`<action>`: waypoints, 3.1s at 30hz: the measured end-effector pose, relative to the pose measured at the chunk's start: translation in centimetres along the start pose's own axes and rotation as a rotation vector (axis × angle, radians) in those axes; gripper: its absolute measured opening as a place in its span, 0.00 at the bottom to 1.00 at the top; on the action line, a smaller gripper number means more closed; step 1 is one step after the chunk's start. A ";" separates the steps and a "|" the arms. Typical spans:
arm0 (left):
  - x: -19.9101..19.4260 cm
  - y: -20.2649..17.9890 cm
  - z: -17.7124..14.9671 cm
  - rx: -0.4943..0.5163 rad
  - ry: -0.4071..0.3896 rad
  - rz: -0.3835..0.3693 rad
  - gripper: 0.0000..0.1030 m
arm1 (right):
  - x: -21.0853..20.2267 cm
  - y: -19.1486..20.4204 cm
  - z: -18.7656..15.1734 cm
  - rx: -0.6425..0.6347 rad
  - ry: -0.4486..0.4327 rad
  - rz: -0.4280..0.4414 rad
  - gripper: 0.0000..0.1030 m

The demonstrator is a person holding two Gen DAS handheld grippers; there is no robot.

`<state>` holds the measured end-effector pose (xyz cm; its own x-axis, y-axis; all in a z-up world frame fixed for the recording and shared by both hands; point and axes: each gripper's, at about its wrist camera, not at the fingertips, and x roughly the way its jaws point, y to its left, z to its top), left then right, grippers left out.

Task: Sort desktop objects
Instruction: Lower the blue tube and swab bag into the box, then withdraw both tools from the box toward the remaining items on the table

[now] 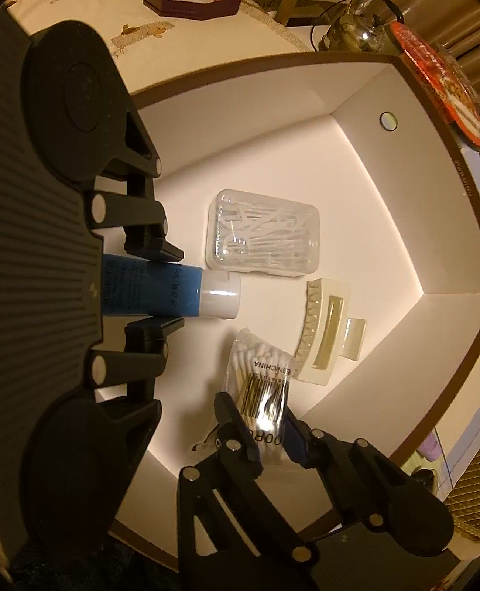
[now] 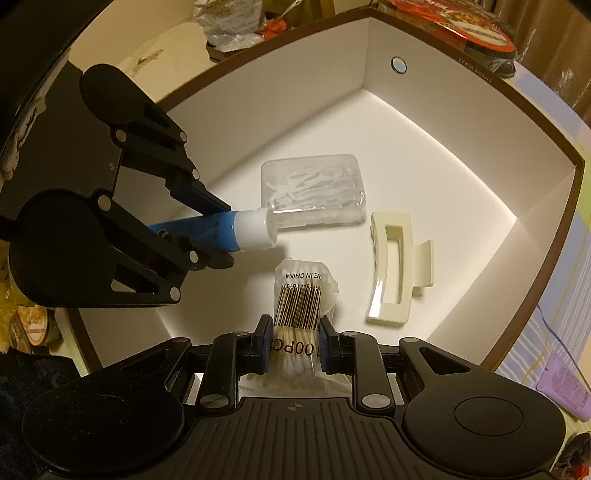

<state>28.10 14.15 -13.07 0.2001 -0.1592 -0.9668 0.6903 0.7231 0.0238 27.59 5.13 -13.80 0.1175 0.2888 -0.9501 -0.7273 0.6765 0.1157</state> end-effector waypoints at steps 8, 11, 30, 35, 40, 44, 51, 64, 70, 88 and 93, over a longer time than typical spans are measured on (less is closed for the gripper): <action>0.4 0.6 0.7 0.009 0.011 0.015 0.56 | 0.3 0.9 0.0 -0.033 -0.007 -0.028 0.82; -0.3 0.7 0.8 0.011 -0.010 -0.007 0.62 | -0.3 1.5 -0.3 -0.068 -0.028 -0.028 0.82; -5.9 -0.3 0.8 -0.063 -0.115 0.073 0.87 | -6.8 2.8 -2.1 -0.035 -0.141 -0.102 0.83; -7.7 -0.7 0.0 -0.099 -0.131 0.101 0.88 | -8.9 3.1 -3.0 0.024 -0.189 -0.116 0.83; -9.4 -1.4 -1.0 -0.114 -0.156 0.128 0.90 | -10.7 3.6 -3.9 0.072 -0.240 -0.130 1.00; -10.5 -1.9 -1.9 -0.121 -0.177 0.145 0.91 | -11.8 4.2 -4.5 0.111 -0.262 -0.130 1.00; -12.2 -3.3 -3.4 -0.121 -0.212 0.167 0.94 | -13.0 5.1 -6.1 0.159 -0.293 -0.146 1.00; -13.6 -6.8 -5.2 -0.149 -0.230 0.180 0.96 | -14.4 5.1 -9.8 0.179 -0.300 -0.127 1.00; -13.8 -8.5 -5.7 -0.188 -0.225 0.191 0.96 | -15.1 4.5 -11.6 0.160 -0.298 -0.098 1.00; -13.9 -14.2 -4.7 -0.295 -0.214 0.215 0.96 | -17.0 1.7 -15.8 0.089 -0.297 -0.033 1.00; -13.9 -15.6 -4.2 -0.319 -0.213 0.228 0.96 | -17.3 0.8 -16.6 0.075 -0.301 -0.017 1.00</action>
<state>11.57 7.92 -1.04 0.4839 -0.0826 -0.8712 0.3701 0.9215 0.1182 13.75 -10.63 -2.07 0.3326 0.4573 -0.8248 -0.6730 0.7278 0.1321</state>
